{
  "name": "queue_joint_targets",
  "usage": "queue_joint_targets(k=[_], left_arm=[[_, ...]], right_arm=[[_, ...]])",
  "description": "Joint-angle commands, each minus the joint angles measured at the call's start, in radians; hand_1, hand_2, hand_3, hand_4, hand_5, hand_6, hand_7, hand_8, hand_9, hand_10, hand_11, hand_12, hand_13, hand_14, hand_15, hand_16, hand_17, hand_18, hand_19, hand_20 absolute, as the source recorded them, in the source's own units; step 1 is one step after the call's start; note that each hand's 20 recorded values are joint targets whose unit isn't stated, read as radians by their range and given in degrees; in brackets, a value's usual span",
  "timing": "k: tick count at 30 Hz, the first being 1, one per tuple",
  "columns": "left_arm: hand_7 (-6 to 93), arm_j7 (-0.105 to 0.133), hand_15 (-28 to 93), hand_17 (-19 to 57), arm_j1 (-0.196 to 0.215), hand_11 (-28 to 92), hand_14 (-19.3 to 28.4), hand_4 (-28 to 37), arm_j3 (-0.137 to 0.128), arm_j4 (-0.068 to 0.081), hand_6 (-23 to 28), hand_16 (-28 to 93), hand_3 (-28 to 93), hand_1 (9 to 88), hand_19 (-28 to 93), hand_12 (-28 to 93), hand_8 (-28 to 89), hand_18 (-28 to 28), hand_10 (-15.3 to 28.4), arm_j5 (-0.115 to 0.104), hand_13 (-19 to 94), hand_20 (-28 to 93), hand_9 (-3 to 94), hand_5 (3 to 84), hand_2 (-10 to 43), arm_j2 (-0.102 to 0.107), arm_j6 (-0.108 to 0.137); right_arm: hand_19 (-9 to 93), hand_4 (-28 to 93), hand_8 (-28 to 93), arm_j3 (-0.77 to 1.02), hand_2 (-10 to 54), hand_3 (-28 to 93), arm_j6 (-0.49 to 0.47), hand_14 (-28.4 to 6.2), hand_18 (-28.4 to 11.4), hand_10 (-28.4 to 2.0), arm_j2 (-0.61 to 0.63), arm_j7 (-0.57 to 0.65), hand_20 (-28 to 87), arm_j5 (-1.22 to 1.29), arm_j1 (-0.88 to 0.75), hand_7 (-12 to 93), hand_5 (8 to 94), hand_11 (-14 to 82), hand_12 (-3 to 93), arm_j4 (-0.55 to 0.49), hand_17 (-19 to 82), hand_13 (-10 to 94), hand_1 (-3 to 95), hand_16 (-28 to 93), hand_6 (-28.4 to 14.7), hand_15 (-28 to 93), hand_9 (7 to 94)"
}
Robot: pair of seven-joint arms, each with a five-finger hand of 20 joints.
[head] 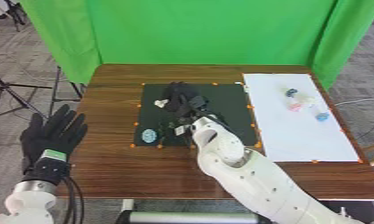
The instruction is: Arrange flowers
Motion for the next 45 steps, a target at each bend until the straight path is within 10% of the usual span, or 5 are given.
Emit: queue_joint_targets(k=[1, 28, 32, 45], left_arm=[[19.5, 0.006, 36, -2.2, -0.018, 22, 13.9, -28.3, 0.022, 0.008, 7.3, -9, 72, 29.2, 28, 11, -10, 9.4, 14.6, -0.001, 23, 7, 31.2, 37.9, 7.6, 0.016, -0.011], [19.5, 0.023, 36, -2.0, -0.001, 22, 13.9, -28.3, 0.013, -0.001, 7.1, -9, 72, 29.3, 28, 11, -10, 9.3, 14.4, -0.013, 23, 7, 31.3, 38.0, 7.6, 0.013, -0.004], [19.6, 0.015, 36, -2.1, 0.000, 22, 13.9, -28.3, 0.014, 0.001, 7.1, -9, 72, 29.3, 28, 11, -10, 9.4, 14.4, -0.011, 23, 7, 31.4, 38.1, 7.6, 0.009, -0.010], [19.4, 0.009, 36, -2.1, 0.044, 22, 14.0, -28.3, -0.037, -0.014, 7.2, -9, 72, 29.3, 28, 11, -10, 9.4, 14.4, 0.001, 23, 7, 31.4, 38.1, 7.7, -0.020, -0.025]], right_arm=[[85, -28, 0, -0.050, -9.5, 70, 0.011, -5.5, -21.3, -7.4, -0.066, 0.020, 44, -0.016, 0.075, 36, 73.3, 5.9, 34.6, 0.116, 37, 71, 58.2, 44, 1.9, 55, 84.6], [84, -28, -16, 0.044, -9.5, 75, -0.238, -6.4, -21.8, -13.5, -0.080, 0.036, 40, 0.004, 0.035, 25, 53.8, 13.6, 13.9, 0.038, 35, 63, 51.4, 39, -2.3, 49, 56.5], [81, -25, -15, 0.108, 7.2, 84, -0.425, -12.6, -22.5, -12.5, -0.094, -0.008, 41, 0.030, 0.016, 22, 49.1, 11.9, 12.7, 0.006, 30, 54, 36.8, 26, -2.4, 59, 49.4], [80, -24, -12, 0.455, 8.1, 80, -0.303, -15.4, -23.8, -16.5, 0.195, 0.177, 42, 0.110, -0.262, 16, 49.6, 10.7, 12.9, -0.350, 29, 54, 28.0, 23, -6.7, 60, 49.1]])
